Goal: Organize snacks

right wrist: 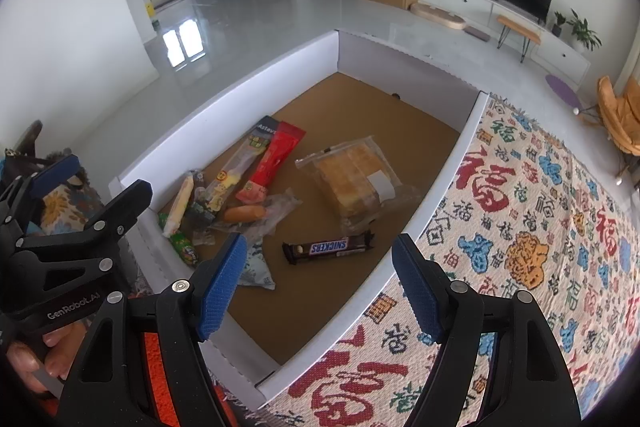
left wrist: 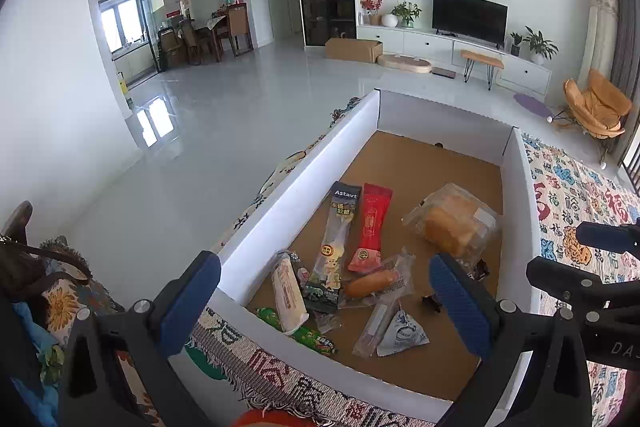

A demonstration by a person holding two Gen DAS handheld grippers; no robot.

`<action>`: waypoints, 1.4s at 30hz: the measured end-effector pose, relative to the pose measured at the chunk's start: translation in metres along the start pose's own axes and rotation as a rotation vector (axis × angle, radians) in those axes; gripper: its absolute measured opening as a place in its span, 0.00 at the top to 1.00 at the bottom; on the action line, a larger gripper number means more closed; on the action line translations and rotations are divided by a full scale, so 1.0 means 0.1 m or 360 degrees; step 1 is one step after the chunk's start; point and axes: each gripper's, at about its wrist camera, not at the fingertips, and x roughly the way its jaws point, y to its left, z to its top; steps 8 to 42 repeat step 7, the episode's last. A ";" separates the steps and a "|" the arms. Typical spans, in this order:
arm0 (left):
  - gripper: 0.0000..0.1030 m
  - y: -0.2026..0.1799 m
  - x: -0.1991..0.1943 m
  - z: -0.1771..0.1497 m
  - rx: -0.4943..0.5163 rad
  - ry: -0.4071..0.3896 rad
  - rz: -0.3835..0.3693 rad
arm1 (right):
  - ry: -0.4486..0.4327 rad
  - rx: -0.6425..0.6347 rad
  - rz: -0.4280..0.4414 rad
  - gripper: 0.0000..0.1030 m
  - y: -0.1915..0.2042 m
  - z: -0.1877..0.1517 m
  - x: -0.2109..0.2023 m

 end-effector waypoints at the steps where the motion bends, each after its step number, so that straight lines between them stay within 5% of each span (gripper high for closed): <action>1: 0.00 0.00 0.00 0.00 0.0004 -0.0002 0.0000 | 0.0001 0.0000 -0.0001 0.24 0.00 0.00 0.00; 42: 0.00 -0.04 -0.03 -0.02 0.0024 -0.0026 0.0006 | 0.0006 -0.0002 -0.0003 0.24 0.02 0.00 0.01</action>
